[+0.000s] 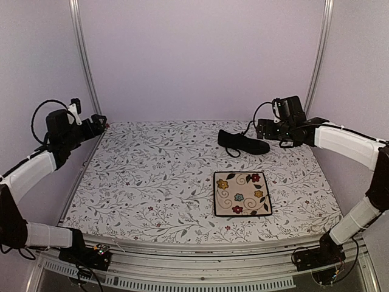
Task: Tie the shoes
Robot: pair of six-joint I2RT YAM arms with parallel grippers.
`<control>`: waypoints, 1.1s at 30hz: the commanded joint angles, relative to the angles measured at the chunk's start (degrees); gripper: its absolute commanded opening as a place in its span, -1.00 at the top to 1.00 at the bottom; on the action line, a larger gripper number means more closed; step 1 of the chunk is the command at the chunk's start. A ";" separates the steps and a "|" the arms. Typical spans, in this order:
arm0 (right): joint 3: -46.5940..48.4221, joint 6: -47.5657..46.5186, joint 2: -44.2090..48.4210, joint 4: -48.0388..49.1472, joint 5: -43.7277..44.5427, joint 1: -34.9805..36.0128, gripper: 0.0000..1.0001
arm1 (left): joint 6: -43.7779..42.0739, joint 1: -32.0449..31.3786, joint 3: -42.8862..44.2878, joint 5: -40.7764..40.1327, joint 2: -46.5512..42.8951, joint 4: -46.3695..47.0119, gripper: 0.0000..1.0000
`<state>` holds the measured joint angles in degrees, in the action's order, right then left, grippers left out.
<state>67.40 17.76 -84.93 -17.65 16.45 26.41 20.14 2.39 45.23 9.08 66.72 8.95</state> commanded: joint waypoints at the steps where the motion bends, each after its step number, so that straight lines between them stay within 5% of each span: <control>1: 7.89 -5.67 -10.28 -0.88 -7.58 -2.17 -0.98 | 2.15 2.40 6.59 6.82 -3.56 -15.39 -0.93; 6: 19.77 -10.73 -23.82 -2.49 -11.27 -2.95 -0.98 | -1.68 3.99 11.02 3.38 -5.10 -23.50 -0.93; 22: 47.13 -24.56 -54.38 -7.48 -23.75 -5.58 -0.99 | -14.15 4.27 4.04 -0.58 -10.84 -19.41 -0.93; 28: 47.48 -25.16 -56.82 -7.47 -28.20 -5.64 -0.57 | -14.34 4.37 3.79 -1.05 -9.64 -19.63 -0.93; 33: 47.41 -26.49 -57.59 -7.42 -26.95 -5.67 0.34 | -14.34 4.46 3.98 -1.60 -8.82 -20.24 -0.93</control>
<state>114.06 -8.19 -140.00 -23.55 -9.02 20.34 6.81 6.42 49.58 8.34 57.30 -11.44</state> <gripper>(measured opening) 0.502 0.966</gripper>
